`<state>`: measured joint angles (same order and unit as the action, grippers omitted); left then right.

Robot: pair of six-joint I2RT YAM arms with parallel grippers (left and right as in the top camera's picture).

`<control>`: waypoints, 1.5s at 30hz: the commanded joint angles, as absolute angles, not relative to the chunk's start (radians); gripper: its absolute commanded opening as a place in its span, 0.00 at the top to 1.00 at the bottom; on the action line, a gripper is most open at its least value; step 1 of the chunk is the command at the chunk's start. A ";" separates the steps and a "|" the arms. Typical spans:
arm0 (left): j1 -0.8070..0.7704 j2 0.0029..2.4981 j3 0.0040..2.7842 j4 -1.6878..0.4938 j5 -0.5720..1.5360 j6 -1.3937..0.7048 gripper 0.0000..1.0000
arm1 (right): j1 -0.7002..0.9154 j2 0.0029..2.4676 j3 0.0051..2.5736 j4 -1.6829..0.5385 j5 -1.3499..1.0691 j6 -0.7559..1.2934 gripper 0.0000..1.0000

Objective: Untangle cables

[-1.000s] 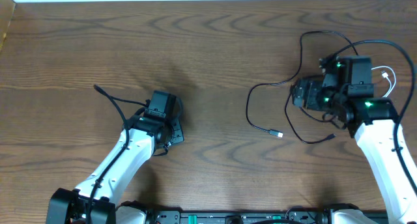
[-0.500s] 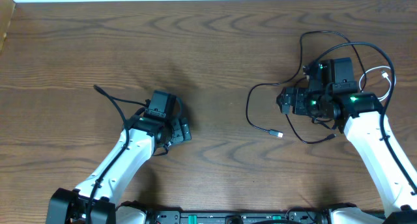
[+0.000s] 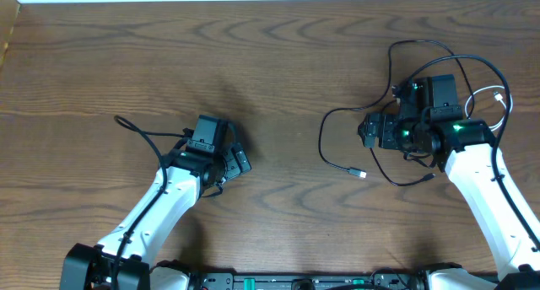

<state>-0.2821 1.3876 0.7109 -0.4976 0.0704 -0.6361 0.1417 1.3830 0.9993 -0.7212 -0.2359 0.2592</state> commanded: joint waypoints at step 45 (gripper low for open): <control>-0.278 1.391 0.708 -0.500 0.070 -0.660 0.02 | 0.150 0.379 0.632 -0.810 -0.239 0.261 0.01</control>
